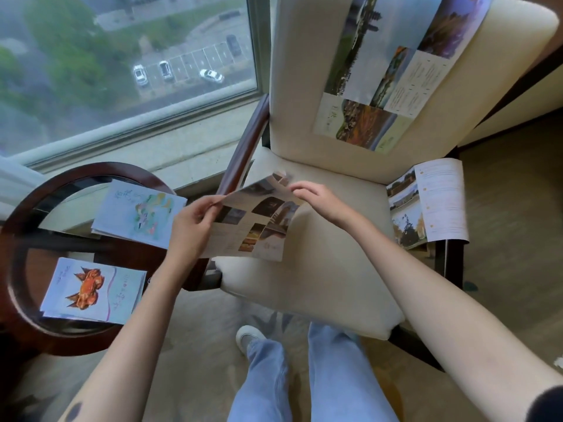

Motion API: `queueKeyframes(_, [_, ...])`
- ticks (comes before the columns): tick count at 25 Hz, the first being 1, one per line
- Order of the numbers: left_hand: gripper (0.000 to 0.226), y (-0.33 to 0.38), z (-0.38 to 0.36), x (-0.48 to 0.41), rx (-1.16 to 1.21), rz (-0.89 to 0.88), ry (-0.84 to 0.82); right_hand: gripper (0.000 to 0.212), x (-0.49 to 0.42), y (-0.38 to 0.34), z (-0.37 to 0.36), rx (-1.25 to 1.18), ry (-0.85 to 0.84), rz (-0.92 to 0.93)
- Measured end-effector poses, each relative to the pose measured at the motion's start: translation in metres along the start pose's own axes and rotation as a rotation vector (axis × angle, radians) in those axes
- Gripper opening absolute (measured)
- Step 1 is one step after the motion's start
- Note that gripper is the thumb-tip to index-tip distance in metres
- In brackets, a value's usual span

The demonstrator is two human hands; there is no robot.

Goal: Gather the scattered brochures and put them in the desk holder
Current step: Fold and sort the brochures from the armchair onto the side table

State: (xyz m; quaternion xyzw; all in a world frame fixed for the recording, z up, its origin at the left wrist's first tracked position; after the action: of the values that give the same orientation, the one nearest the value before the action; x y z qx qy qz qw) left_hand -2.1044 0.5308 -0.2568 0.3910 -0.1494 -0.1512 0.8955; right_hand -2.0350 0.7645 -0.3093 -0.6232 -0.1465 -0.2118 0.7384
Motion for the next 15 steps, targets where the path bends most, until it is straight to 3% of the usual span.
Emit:
queueKeyframes(3, [0.025,-0.001,0.017,-0.004,0.042,-0.001,0.081,0.036,-0.001,0.005,-0.001,0.074,0.042,0.028])
queueKeyframes(7, [0.017,-0.007,0.033,-0.007,0.136,0.039,0.106,0.042,-0.006,0.021,0.005,0.392,0.084,-0.041])
queueKeyframes(10, [0.023,-0.017,0.041,-0.002,0.175,0.105,0.091,0.029,-0.006,0.037,0.014,0.535,0.203,-0.135])
queueKeyframes(13, [0.023,-0.028,0.046,0.001,0.16,0.133,0.09,0.016,-0.002,0.046,0.03,0.455,0.336,-0.185])
queueKeyframes(15, [0.02,-0.04,0.045,0.0,0.145,0.159,0.106,0.009,-0.001,0.045,0.033,0.319,0.27,-0.15])
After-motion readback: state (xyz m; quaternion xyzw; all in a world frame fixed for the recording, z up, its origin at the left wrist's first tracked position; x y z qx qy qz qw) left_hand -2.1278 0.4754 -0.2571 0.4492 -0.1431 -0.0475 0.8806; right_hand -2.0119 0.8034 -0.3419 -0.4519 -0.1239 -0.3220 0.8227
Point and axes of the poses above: each hand's wrist, its own x-axis away from the middle knuckle, its own z-axis out of the back of the hand, y = z × x, the point moved 6 cm from there along -x, towards the middle knuckle, and after that the axes turned 9 degrees about -x, right-handed, at the moved point
